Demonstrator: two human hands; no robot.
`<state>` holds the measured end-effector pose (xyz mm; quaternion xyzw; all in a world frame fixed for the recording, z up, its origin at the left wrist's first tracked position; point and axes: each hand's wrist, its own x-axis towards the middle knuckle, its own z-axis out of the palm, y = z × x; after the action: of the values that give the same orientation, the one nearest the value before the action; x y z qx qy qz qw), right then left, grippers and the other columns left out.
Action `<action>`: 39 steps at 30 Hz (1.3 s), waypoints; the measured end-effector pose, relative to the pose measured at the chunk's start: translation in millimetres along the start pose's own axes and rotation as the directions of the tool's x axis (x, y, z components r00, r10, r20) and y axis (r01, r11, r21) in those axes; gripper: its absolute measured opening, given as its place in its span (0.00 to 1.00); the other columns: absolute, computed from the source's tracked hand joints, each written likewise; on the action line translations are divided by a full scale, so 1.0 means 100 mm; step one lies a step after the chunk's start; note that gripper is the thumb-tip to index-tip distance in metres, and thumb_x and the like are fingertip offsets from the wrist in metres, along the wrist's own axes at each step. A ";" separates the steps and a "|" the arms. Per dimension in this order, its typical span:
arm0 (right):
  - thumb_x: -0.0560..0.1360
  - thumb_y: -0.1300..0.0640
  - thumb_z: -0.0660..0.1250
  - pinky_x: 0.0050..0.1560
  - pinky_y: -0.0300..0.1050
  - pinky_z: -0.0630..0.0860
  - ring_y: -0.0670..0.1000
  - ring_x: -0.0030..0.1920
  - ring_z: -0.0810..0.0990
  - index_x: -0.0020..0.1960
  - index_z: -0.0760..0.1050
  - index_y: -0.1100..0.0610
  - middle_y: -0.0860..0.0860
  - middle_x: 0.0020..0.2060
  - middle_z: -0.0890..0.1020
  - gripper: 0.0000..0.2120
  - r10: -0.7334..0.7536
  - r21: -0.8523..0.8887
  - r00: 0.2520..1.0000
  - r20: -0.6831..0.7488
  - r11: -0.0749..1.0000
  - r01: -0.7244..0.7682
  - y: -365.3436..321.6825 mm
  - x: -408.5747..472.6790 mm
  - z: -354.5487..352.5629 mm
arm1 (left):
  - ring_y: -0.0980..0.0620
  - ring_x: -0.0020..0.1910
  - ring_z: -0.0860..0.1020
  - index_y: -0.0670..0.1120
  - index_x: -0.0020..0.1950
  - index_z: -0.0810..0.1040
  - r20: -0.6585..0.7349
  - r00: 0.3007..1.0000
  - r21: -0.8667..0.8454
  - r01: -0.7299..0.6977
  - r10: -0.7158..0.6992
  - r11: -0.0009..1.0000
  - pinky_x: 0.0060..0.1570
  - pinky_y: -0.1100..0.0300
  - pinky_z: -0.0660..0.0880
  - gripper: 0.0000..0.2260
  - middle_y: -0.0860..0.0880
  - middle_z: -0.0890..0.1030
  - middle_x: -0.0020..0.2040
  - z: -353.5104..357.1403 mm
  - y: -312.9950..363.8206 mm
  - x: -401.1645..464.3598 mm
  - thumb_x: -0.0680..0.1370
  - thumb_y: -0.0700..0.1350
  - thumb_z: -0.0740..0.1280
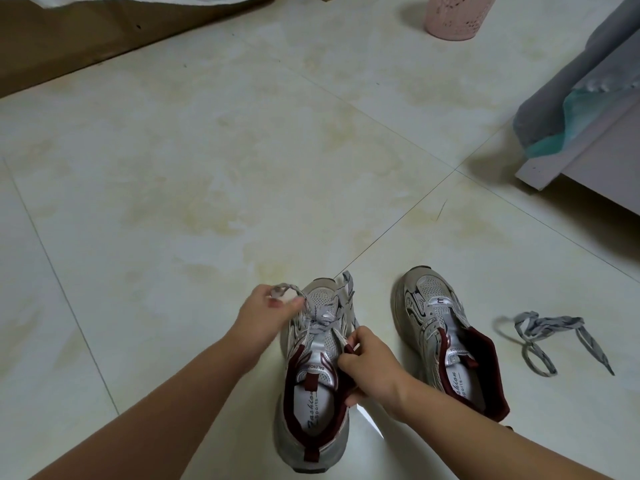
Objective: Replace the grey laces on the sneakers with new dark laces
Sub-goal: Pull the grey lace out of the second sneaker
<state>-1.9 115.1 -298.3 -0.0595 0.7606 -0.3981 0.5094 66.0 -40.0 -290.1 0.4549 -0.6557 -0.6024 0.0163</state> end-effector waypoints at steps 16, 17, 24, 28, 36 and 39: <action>0.74 0.63 0.60 0.29 0.49 0.72 0.55 0.23 0.74 0.44 0.60 0.56 0.55 0.37 0.73 0.08 -0.002 -0.029 1.000 0.008 1.000 0.002 0.01 0.02 -0.01 | 0.52 0.34 0.73 0.44 0.41 0.73 -0.039 0.996 0.090 -0.072 0.076 0.993 0.35 0.61 0.71 0.05 0.47 0.75 0.36 0.03 -0.01 0.06 0.76 0.41 0.65; 0.73 0.63 0.61 0.29 0.50 0.72 0.55 0.23 0.74 0.44 0.60 0.56 0.55 0.37 0.73 0.09 -0.006 -0.032 1.000 0.007 0.999 0.006 0.01 0.02 -0.01 | 0.52 0.35 0.73 0.43 0.42 0.74 0.068 0.997 0.172 -0.058 0.046 0.983 0.36 0.60 0.71 0.04 0.48 0.75 0.37 0.05 -0.09 0.05 0.74 0.41 0.68; 0.73 0.61 0.65 0.32 0.52 0.77 0.56 0.26 0.74 0.44 0.62 0.56 0.55 0.36 0.74 0.11 -0.006 -0.030 1.000 0.021 1.000 0.007 -0.01 0.03 -0.01 | 0.48 0.31 0.70 0.42 0.32 0.71 0.099 0.982 0.469 -0.187 0.160 0.863 0.39 0.54 0.69 0.11 0.47 0.71 0.28 0.03 -0.06 0.08 0.74 0.39 0.65; 0.74 0.47 0.65 0.27 0.42 0.74 0.55 0.28 0.74 0.41 0.66 0.57 0.54 0.33 0.75 0.14 -0.006 -0.023 0.999 -0.039 1.000 0.005 -0.07 0.04 -0.05 | 0.51 0.31 0.71 0.44 0.37 0.72 -0.080 0.993 0.127 -0.081 0.092 0.989 0.40 0.54 0.75 0.11 0.47 0.72 0.32 0.03 -0.02 0.07 0.79 0.38 0.60; 0.75 0.58 0.65 0.49 0.46 0.75 0.52 0.42 0.77 0.48 0.79 0.55 0.50 0.39 0.79 0.05 -0.339 -0.405 0.915 -0.217 0.885 0.232 -0.23 0.31 -0.04 | 0.48 0.47 0.76 0.44 0.50 0.73 0.036 0.999 0.345 -0.043 0.033 0.938 0.49 0.51 0.74 0.13 0.46 0.76 0.48 0.14 -0.19 0.04 0.69 0.44 0.72; 0.75 0.57 0.65 0.49 0.43 0.73 0.53 0.49 0.78 0.51 0.79 0.55 0.53 0.47 0.80 0.07 -0.418 -0.555 0.888 -0.189 0.792 0.255 -0.26 0.33 -0.01 | 0.48 0.50 0.75 0.46 0.53 0.71 0.041 0.999 0.392 -0.039 0.025 0.919 0.46 0.58 0.70 0.18 0.45 0.75 0.54 0.16 -0.25 0.07 0.67 0.46 0.73</action>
<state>-26.0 81.5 -304.5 -0.2680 0.8841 -0.2693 0.2720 67.3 -28.7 -318.0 0.4275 -0.7706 -0.4663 -0.0771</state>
